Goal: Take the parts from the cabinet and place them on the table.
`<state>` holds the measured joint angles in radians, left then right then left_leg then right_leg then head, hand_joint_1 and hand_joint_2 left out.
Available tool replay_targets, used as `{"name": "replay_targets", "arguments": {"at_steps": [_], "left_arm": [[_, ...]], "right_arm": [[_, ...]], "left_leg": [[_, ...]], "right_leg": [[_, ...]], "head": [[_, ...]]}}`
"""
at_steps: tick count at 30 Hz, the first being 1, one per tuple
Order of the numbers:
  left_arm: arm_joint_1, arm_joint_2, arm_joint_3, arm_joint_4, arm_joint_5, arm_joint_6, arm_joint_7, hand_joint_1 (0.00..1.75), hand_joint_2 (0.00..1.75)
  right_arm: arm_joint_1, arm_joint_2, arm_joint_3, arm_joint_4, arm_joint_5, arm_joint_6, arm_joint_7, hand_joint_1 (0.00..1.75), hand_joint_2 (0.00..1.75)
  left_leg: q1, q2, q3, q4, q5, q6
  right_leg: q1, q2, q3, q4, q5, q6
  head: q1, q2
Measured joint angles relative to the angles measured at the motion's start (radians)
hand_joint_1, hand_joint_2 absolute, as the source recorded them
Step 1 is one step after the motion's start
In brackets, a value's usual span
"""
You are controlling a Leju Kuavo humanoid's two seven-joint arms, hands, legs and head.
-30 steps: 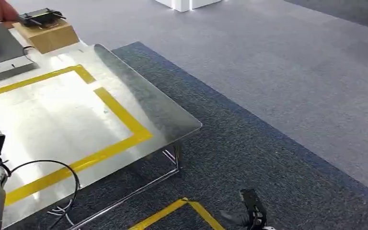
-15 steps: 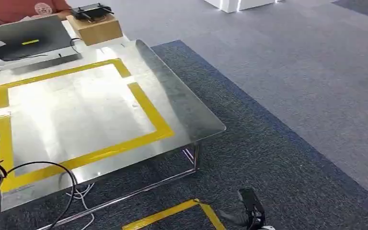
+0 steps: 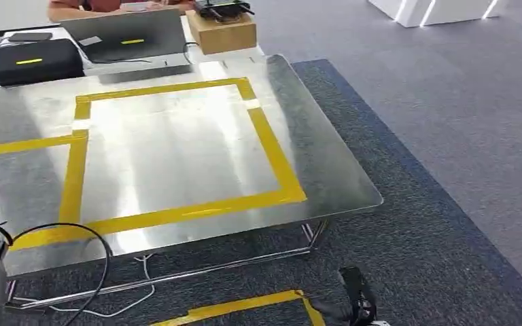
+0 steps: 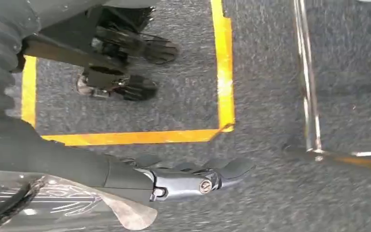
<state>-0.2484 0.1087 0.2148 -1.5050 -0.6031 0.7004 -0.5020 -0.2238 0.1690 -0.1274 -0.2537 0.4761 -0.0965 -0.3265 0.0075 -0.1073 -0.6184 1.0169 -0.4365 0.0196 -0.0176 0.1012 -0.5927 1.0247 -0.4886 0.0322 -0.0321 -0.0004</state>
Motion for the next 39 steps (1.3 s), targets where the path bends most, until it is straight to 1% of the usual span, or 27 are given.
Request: {"name": "replay_targets", "arguments": {"at_steps": [2, 4, 5, 6, 7, 9, 10, 11, 13, 14, 15, 16, 19, 20, 21, 22, 23, 24, 25, 26, 27, 29, 30, 32, 33, 35, 39], "left_arm": [[-0.002, -0.001, 0.0, 0.0, 0.003, 0.0, 0.0, 1.75, 1.75], [0.001, 0.0, 0.0, 0.001, 0.005, 0.0, 0.001, 1.75, 1.75], [0.002, 0.004, 0.0, 0.001, 0.006, 0.0, 0.001, 1.75, 1.75], [-0.001, 0.006, 0.0, 0.001, 0.006, 0.0, 0.001, 1.75, 1.75], [-0.008, 0.006, 0.0, 0.002, 0.006, 0.0, 0.002, 1.75, 1.75], [-0.004, 0.004, -0.003, 0.004, 0.007, 0.0, 0.002, 1.75, 1.75], [-0.002, 0.004, -0.003, 0.007, 0.007, 0.0, 0.002, 1.75, 1.75], [-0.001, 0.004, -0.003, 0.009, 0.008, 0.0, 0.002, 1.75, 1.75], [-0.001, 0.004, -0.003, 0.009, 0.006, 0.0, 0.002, 1.75, 1.75], [-0.002, 0.004, -0.003, 0.009, 0.006, 0.0, 0.002, 1.75, 1.75], [-0.003, 0.004, -0.003, 0.009, 0.006, 0.0, 0.002, 1.75, 1.75], [-0.007, 0.004, -0.004, 0.009, 0.006, 0.0, 0.002, 1.75, 1.75], [-0.007, 0.004, -0.004, 0.01, 0.006, 0.0, 0.002, 1.75, 1.75], [-0.007, 0.004, -0.004, 0.01, 0.005, 0.0, 0.002, 1.75, 1.75], [-0.008, 0.003, -0.004, 0.01, 0.004, 0.0, 0.002, 1.75, 1.75], [-0.012, 0.003, -0.004, 0.01, 0.005, 0.0, 0.002, 1.75, 1.75], [-0.011, 0.0, -0.005, 0.011, 0.005, 0.0, 0.002, 1.75, 1.75], [-0.009, -0.002, -0.006, 0.013, 0.005, 0.0, 0.002, 1.75, 1.75], [-0.007, -0.003, -0.006, 0.014, 0.005, 0.0, 0.003, 1.75, 1.75], [-0.005, -0.004, -0.006, 0.016, 0.005, 0.0, 0.005, 1.75, 1.75], [-0.005, -0.005, -0.006, 0.017, 0.005, 0.0, 0.009, 1.75, 1.75], [-0.005, -0.004, -0.006, 0.018, 0.004, 0.0, 0.019, 1.75, 1.75], [-0.004, -0.004, -0.006, 0.018, 0.005, 0.0, 0.02, 1.75, 1.75], [-0.004, -0.002, -0.006, 0.02, 0.005, 0.0, 0.02, 1.75, 1.75], [-0.002, 0.0, -0.007, 0.022, 0.005, -0.001, 0.021, 1.75, 1.75], [-0.002, 0.004, -0.009, 0.024, 0.002, 0.0, 0.029, 1.75, 1.75], [-0.005, 0.042, -0.019, 0.048, -0.059, -0.022, 0.135, 1.75, 1.75]], "right_arm": [[0.002, 0.0, 0.0, 0.0, 0.0, 0.0, 0.001, 0.0, 1.75], [0.0, 0.0, 0.0, 0.0, 0.0, 0.0, 0.0, 0.0, 1.75], [-0.003, 0.003, 0.0, 0.0, 0.0, 0.0, 0.0, 0.0, 1.75], [-0.003, 0.002, 0.0, 0.0, -0.002, -0.001, -0.001, 0.0, 1.75], [-0.001, 0.002, 0.0, 0.0, -0.001, -0.001, -0.001, 0.0, 1.75], [0.003, 0.002, 0.0, 0.0, -0.001, 0.0, -0.001, 0.0, 1.75], [0.005, 0.002, -0.001, 0.001, -0.001, 0.0, 0.0, 0.0, 1.75], [0.005, 0.002, -0.001, 0.0, -0.001, 0.0, -0.001, 0.0, 1.75], [0.004, 0.002, -0.001, 0.0, 0.0, 0.003, -0.003, 0.0, 1.75], [0.003, 0.002, 0.0, 0.0, 0.0, 0.005, -0.005, 0.0, 1.75], [0.003, 0.002, -0.001, 0.0, 0.0, 0.006, -0.006, 0.0, 1.75], [0.0, 0.002, 0.0, 0.0, 0.0, 0.007, -0.008, 0.0, 1.75], [0.0, 0.002, 0.0, 0.0, 0.003, 0.013, -0.01, 0.0, 1.75], [-0.001, 0.002, 0.0, 0.0, 0.004, 0.015, -0.011, 0.0, 1.75], [-0.002, 0.002, 0.0, 0.0, 0.006, 0.018, -0.013, 0.0, 1.75], [-0.002, 0.002, 0.0, 0.0, 0.006, 0.023, -0.014, 0.0, 1.75], [0.001, 0.002, 0.0, 0.001, 0.006, 0.031, -0.014, 0.0, 1.75], [0.006, 0.0, 0.0, 0.001, 0.005, 0.037, -0.014, 0.0, 1.75], [0.01, 0.0, 0.0, 0.001, 0.002, 0.04, -0.014, 0.0, 1.75], [0.014, 0.0, 0.0, 0.001, 0.002, 0.043, -0.014, 0.0, 1.75], [0.015, -0.001, 0.0, 0.001, 0.0, 0.044, -0.014, 0.0, 1.75], [0.014, -0.003, 0.0, 0.001, -0.001, 0.045, -0.014, 0.0, 1.75], [0.013, -0.003, 0.0, 0.001, -0.001, 0.045, -0.014, 0.0, 1.75], [0.012, -0.004, 0.0, 0.001, -0.002, 0.047, -0.014, 0.0, 1.75], [0.014, -0.003, 0.0, 0.001, -0.001, 0.048, -0.015, 0.0, 1.75], [0.016, -0.004, 0.0, 0.001, -0.003, 0.047, -0.015, 0.0, 1.75], [0.016, -0.004, -0.001, 0.001, -0.016, 0.048, -0.015, 0.0, 1.75]], "left_leg": [[0.006, -0.024, -0.01, -0.001, 0.007, -0.015], [0.009, -0.05, -0.012, -0.007, 0.011, -0.03], [0.011, -0.044, -0.014, -0.002, 0.005, -0.032], [0.002, 0.021, -0.025, 0.028, -0.016, -0.037], [0.002, 0.062, -0.055, 0.093, -0.053, -0.042], [0.006, 0.096, -0.132, 0.257, -0.12, -0.049], [0.007, 0.1, -0.155, 0.302, -0.128, -0.051], [0.009, 0.101, -0.154, 0.298, -0.113, -0.052], [0.008, 0.111, -0.084, 0.165, -0.034, -0.047], [0.005, 0.133, -0.032, 0.069, 0.008, -0.041], [-0.003, 0.183, 0.0, 0.007, 0.01, -0.035], [-0.019, 0.205, 0.003, -0.005, 0.0, -0.027], [-0.017, 0.163, -0.006, -0.004, 0.001, -0.011], [-0.009, 0.152, 0.001, -0.012, 0.006, -0.004], [-0.006, 0.146, 0.001, -0.013, 0.006, -0.001], [-0.004, 0.138, 0.001, -0.013, 0.006, 0.006], [-0.003, 0.131, 0.001, -0.013, 0.004, 0.01], [-0.004, 0.121, 0.001, -0.013, 0.003, 0.011], [-0.004, 0.113, 0.001, -0.012, 0.002, 0.013], [-0.005, 0.105, 0.002, -0.012, 0.001, 0.013], [-0.005, 0.098, 0.003, -0.011, 0.0, 0.012], [-0.005, 0.088, 0.008, -0.007, -0.004, 0.007], [-0.004, 0.086, 0.009, -0.005, -0.008, 0.004], [-0.009, 0.082, 0.001, 0.0, -0.008, -0.004], [-0.01, 0.082, 0.001, 0.004, -0.01, 0.005], [-0.009, 0.084, 0.003, 0.001, -0.008, 0.005], [-0.008, 0.086, 0.008, -0.008, -0.006, 0.002]], "right_leg": [[0.002, -0.015, 0.011, -0.013, -0.003, -0.004], [0.005, -0.038, 0.017, -0.017, 0.0, -0.018], [-0.005, -0.056, 0.023, -0.028, 0.005, -0.027], [-0.002, -0.067, 0.028, -0.032, 0.004, -0.035], [0.0, -0.082, 0.031, -0.032, 0.002, -0.038], [0.003, -0.114, 0.034, -0.032, -0.003, -0.044], [0.004, -0.127, 0.035, -0.031, -0.006, -0.044], [0.004, -0.142, 0.037, -0.031, -0.008, -0.043], [0.006, -0.169, 0.046, -0.031, -0.015, -0.04], [0.007, -0.181, 0.053, -0.031, -0.021, -0.037], [0.009, -0.191, 0.06, -0.032, -0.026, -0.032], [0.019, -0.201, 0.058, -0.03, -0.03, -0.025], [0.02, -0.24, 0.067, -0.036, -0.035, -0.013], [0.019, -0.237, 0.065, -0.035, -0.045, -0.004], [0.015, -0.179, 0.055, -0.013, -0.061, 0.001], [0.013, -0.135, 0.023, 0.051, -0.096, 0.002], [0.012, -0.115, -0.023, 0.141, -0.133, 0.004], [0.012, -0.106, -0.072, 0.228, -0.163, 0.006], [0.012, -0.104, -0.108, 0.282, -0.171, 0.006], [0.012, -0.103, -0.122, 0.288, -0.155, 0.005], [0.013, -0.103, -0.114, 0.247, -0.114, 0.003], [0.013, -0.102, -0.043, 0.069, -0.005, -0.007], [0.014, -0.097, -0.014, -0.002, 0.013, -0.013], [0.015, -0.094, 0.005, -0.018, 0.003, -0.017], [0.015, -0.094, 0.005, -0.022, 0.007, -0.012], [0.017, -0.09, 0.005, -0.022, 0.007, -0.013], [0.018, -0.088, 0.005, -0.021, 0.006, -0.021]], "head": [[0.001, 0.0], [0.0, 0.0], [0.001, 0.0], [-0.009, 0.0], [-0.015, 0.0], [-0.014, 0.0], [-0.014, 0.0], [-0.014, 0.0], [-0.014, 0.0], [-0.014, 0.0], [-0.014, 0.0], [-0.016, 0.0], [-0.014, 0.0], [-0.014, 0.0], [-0.009, 0.0], [-0.006, 0.0], [-0.004, 0.0], [-0.003, 0.0], [-0.004, 0.0], [-0.004, 0.0], [-0.003, 0.0], [-0.003, 0.0], [-0.004, 0.0], [-0.006, 0.0], [-0.006, 0.0], [-0.006, 0.0], [-0.006, 0.0]]}}
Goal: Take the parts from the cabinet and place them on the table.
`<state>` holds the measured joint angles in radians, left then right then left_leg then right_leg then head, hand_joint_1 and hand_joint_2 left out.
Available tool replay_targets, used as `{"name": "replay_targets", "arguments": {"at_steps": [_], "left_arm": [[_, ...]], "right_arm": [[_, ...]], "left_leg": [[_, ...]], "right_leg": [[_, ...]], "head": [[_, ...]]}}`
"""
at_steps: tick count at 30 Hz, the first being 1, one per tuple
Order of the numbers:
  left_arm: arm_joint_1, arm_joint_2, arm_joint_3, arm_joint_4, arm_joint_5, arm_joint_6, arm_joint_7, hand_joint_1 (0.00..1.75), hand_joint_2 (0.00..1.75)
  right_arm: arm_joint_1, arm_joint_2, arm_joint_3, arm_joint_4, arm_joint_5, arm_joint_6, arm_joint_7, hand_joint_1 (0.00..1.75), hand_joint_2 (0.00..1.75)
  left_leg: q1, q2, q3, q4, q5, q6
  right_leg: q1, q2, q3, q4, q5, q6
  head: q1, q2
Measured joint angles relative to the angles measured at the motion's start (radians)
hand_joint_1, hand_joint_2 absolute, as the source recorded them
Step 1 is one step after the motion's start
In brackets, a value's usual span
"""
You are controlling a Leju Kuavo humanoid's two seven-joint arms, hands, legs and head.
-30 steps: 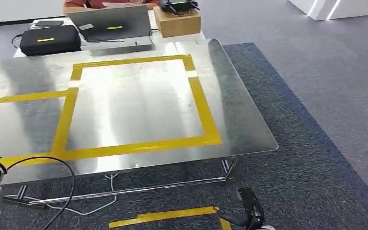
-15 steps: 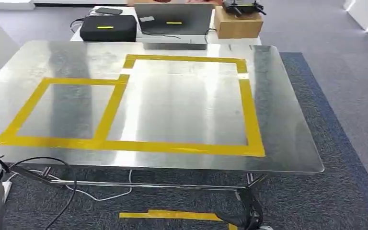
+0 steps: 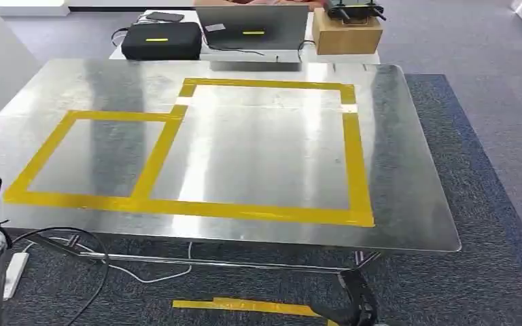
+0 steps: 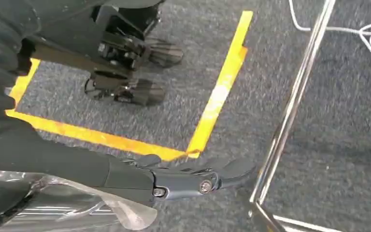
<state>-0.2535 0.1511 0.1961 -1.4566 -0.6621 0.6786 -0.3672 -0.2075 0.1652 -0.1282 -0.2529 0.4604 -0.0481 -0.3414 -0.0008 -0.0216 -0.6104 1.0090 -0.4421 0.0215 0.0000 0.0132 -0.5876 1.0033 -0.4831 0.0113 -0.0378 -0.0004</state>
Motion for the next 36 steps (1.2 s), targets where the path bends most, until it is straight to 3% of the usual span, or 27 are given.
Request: {"name": "replay_targets", "arguments": {"at_steps": [3, 6, 22, 28, 36], "left_arm": [[-0.006, 0.055, -0.006, 0.059, -0.04, -0.057, 0.073, 1.75, 1.75], [-0.004, 0.111, -0.006, 0.133, -0.079, -0.091, 0.099, 1.75, 1.75], [0.023, 0.264, 0.024, 0.434, -0.267, -0.235, 0.237, 1.75, 1.75], [0.017, 0.291, 0.025, 0.513, -0.315, -0.244, 0.252, 1.75, 1.75], [-0.058, 0.291, -0.061, 0.622, -0.63, -0.199, 0.347, 1.75, 1.75]], "right_arm": [[0.0, 0.0, -0.002, 0.0, -0.008, 0.006, 0.0, 0.0, 1.75], [0.007, 0.0, -0.008, 0.0, -0.014, 0.01, 0.0, 0.0, 1.75], [0.036, -0.013, -0.047, 0.002, -0.035, 0.02, 0.021, 0.0, 1.75], [0.035, -0.016, -0.052, 0.002, -0.034, 0.021, 0.021, 0.0, 1.75], [0.035, -0.019, -0.053, 0.002, -0.019, 0.037, 0.021, 0.0, 1.75]], "left_leg": [[0.001, 0.0, 0.001, -0.004, 0.002, -0.007], [0.002, 0.0, 0.001, -0.005, 0.003, -0.017], [0.0, 0.0, 0.0, -0.005, 0.001, -0.02], [0.0, 0.0, 0.0, -0.004, 0.001, -0.02], [0.0, 0.0, 0.0, -0.004, 0.002, -0.02]], "right_leg": [[0.001, 0.0, -0.001, 0.0, 0.0, -0.003], [0.001, 0.0, -0.001, 0.001, 0.0, -0.005], [-0.001, 0.0, 0.0, 0.0, -0.001, -0.006], [-0.001, -0.001, 0.0, 0.0, -0.001, -0.006], [-0.001, -0.001, 0.0, 0.0, 0.0, -0.005]], "head": [[0.0, 0.0], [0.0, 0.0], [0.0, 0.0], [0.001, 0.0], [0.0, 0.0]]}}
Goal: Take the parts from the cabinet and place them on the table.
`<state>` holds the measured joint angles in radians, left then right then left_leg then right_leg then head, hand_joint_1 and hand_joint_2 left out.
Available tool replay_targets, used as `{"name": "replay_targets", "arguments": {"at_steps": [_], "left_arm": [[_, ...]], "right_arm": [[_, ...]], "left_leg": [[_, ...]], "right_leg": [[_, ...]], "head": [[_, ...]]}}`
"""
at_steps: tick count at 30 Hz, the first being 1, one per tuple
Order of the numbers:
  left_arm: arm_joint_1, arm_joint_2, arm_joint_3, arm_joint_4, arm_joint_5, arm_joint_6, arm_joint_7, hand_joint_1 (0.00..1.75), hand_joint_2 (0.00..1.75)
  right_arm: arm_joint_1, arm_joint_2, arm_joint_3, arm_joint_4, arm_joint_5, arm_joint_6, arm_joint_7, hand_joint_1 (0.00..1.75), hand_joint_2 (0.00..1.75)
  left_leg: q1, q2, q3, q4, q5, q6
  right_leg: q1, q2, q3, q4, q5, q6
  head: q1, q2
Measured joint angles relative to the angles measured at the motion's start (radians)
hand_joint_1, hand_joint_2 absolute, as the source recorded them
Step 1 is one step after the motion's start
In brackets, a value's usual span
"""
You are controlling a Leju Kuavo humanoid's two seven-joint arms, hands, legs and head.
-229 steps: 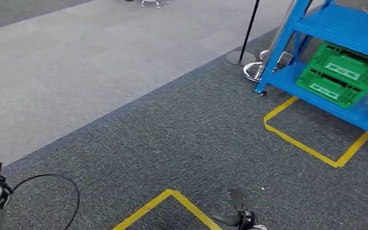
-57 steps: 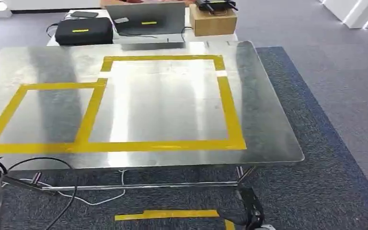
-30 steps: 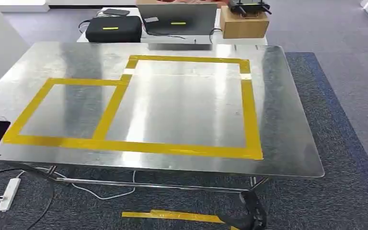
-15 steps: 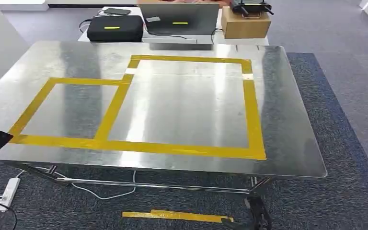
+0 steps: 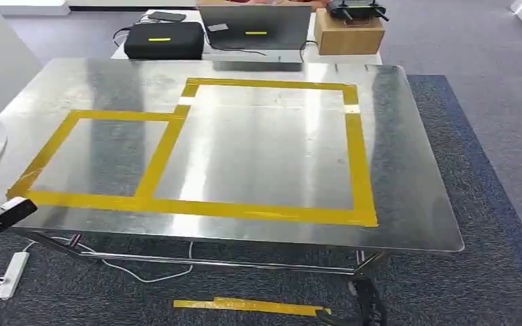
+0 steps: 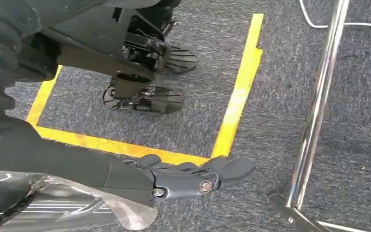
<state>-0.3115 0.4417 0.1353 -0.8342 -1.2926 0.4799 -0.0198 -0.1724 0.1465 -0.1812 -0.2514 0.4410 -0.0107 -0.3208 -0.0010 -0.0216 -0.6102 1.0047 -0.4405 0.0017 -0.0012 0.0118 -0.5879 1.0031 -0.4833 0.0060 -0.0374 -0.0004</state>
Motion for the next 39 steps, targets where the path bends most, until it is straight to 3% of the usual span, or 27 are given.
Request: {"name": "replay_targets", "arguments": {"at_steps": [3, 16, 35, 39], "left_arm": [[-0.028, -0.005, -0.059, 0.03, -0.113, 0.005, 0.034, 1.75, 1.75], [-0.069, -0.042, -0.161, 0.082, -0.243, 0.046, 0.047, 1.75, 1.75], [-0.092, -0.087, -0.219, 0.093, -0.277, 0.066, 0.062, 1.75, 1.75], [-0.097, -0.089, -0.278, 0.094, -0.278, 0.101, 0.102, 1.75, 1.75]], "right_arm": [[0.0, -0.001, 0.0, 0.0, 0.005, 0.005, 0.0, 0.0, 1.75], [0.0, -0.004, 0.0, 0.002, 0.017, 0.01, 0.0, 0.0, 1.75], [-0.001, -0.006, 0.0, 0.003, 0.019, 0.011, 0.0, 0.0, 1.75], [-0.001, -0.006, 0.0, 0.003, 0.021, 0.013, 0.0, 0.0, 1.75]], "left_leg": [[0.0, 0.0, 0.0, 0.001, 0.0, 0.0], [0.0, 0.0, 0.0, 0.001, 0.0, 0.0], [0.0, 0.0, 0.0, 0.002, 0.0, 0.0], [0.0, 0.0, 0.0, 0.002, 0.0, 0.0]], "right_leg": [[0.0, 0.0, 0.0, 0.0, 0.0, 0.0], [0.0, 0.001, 0.0, 0.0, 0.0, 0.0], [0.0, 0.001, 0.0, 0.0, 0.0, 0.0], [0.0, 0.001, 0.001, 0.0, 0.0, 0.0]], "head": [[0.0, 0.0], [0.0, 0.0], [0.0, 0.0], [0.0, 0.0]]}}
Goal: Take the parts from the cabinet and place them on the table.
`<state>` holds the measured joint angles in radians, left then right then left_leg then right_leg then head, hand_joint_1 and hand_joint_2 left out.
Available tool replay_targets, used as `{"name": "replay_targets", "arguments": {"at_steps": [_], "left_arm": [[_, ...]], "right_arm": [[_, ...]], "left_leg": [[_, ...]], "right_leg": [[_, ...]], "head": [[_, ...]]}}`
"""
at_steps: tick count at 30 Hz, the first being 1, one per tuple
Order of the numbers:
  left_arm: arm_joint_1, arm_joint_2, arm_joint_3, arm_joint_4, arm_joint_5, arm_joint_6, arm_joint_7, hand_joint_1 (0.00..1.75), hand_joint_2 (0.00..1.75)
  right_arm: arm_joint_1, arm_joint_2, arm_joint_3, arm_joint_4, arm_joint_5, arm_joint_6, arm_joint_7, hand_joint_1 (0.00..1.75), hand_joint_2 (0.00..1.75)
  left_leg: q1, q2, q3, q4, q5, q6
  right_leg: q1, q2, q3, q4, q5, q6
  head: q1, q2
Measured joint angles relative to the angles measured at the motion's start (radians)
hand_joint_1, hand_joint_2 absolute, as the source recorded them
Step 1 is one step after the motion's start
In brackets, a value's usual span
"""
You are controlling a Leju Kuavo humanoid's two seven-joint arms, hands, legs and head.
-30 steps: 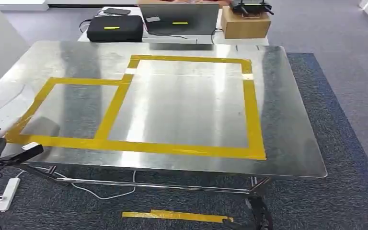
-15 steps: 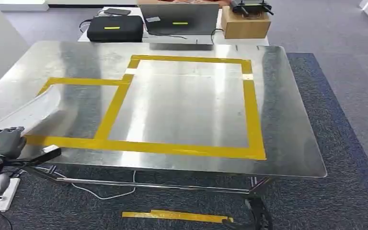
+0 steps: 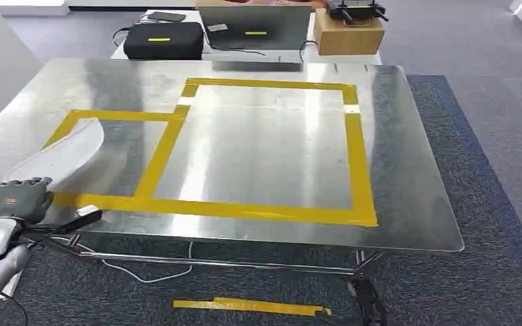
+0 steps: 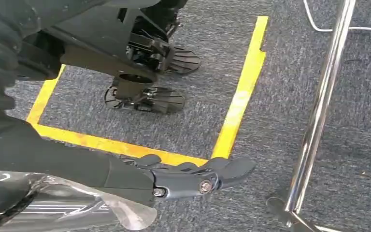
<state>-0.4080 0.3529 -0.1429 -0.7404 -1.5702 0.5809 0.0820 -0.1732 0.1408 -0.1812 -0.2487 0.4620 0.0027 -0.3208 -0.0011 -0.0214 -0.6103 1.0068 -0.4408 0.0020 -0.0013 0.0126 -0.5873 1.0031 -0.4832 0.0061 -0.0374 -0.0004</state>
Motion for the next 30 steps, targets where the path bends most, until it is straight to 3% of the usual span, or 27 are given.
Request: {"name": "replay_targets", "arguments": {"at_steps": [9, 10, 11, 19, 20, 24, 30], "left_arm": [[-0.007, 0.001, -0.051, 0.001, 0.0, 0.024, 0.028, 1.75, 1.75], [-0.016, 0.004, -0.081, 0.0, 0.0, 0.078, 0.025, 1.75, 1.75], [-0.017, 0.005, -0.086, -0.001, 0.0, 0.09, 0.025, 0.0, 1.75], [-0.027, 0.0, -0.104, -0.029, 0.022, 0.1, 0.024, 0.0, 1.75], [-0.028, -0.003, -0.095, -0.032, 0.028, 0.093, 0.015, 0.0, 0.0], [-0.029, -0.011, -0.057, -0.051, 0.032, 0.063, -0.028, 0.0, 0.0], [-0.027, -0.025, -0.011, -0.082, 0.017, 0.063, -0.038, 0.0, 0.0]], "right_arm": [[0.0, 0.0, -0.002, 0.0, 0.001, 0.0, 0.0, 0.0, 1.75], [0.0, 0.0, -0.005, 0.001, 0.003, 0.0, -0.002, 0.0, 1.75], [0.0, -0.001, -0.005, 0.001, 0.004, 0.0, -0.002, 0.0, 0.0], [0.0, -0.001, -0.015, 0.001, 0.0, 0.0, -0.01, 0.0, 0.0], [0.0, -0.001, -0.017, 0.001, -0.001, 0.0, -0.011, 0.0, 0.0], [0.001, -0.002, -0.022, 0.001, -0.001, -0.002, -0.012, 0.0, 0.0], [0.001, -0.006, -0.024, 0.001, -0.001, -0.003, -0.011, 0.0, 0.0]], "left_leg": [[0.0, 0.0, 0.0, 0.0, 0.0, 0.0], [0.0, 0.0, 0.0, 0.0, 0.0, 0.0], [0.0, 0.0, 0.0, 0.0, 0.0, 0.0], [0.0, 0.0, 0.0, 0.0, 0.0, 0.0], [0.0, 0.0, 0.0, 0.0, 0.0, 0.0], [0.0, 0.0, 0.0, 0.0, 0.0, 0.0], [0.0, 0.0, 0.0, 0.0, 0.0, 0.0]], "right_leg": [[0.0, 0.0, 0.0, 0.0, 0.0, 0.0], [0.0, 0.0, 0.0, 0.0, 0.0, 0.0], [0.0, 0.0, 0.0, 0.0, 0.0, 0.0], [0.0, 0.0, 0.0, 0.0, 0.0, 0.0], [0.0, 0.0, 0.0, 0.0, 0.0, 0.0], [0.0, 0.0, 0.0, 0.0, 0.0, 0.0], [0.0, 0.0, 0.0, 0.0, 0.0, 0.0]], "head": [[0.0, 0.0], [0.0, 0.0], [0.0, 0.0], [0.0, 0.0], [0.0, 0.0], [0.0, 0.0], [0.0, 0.0]]}}
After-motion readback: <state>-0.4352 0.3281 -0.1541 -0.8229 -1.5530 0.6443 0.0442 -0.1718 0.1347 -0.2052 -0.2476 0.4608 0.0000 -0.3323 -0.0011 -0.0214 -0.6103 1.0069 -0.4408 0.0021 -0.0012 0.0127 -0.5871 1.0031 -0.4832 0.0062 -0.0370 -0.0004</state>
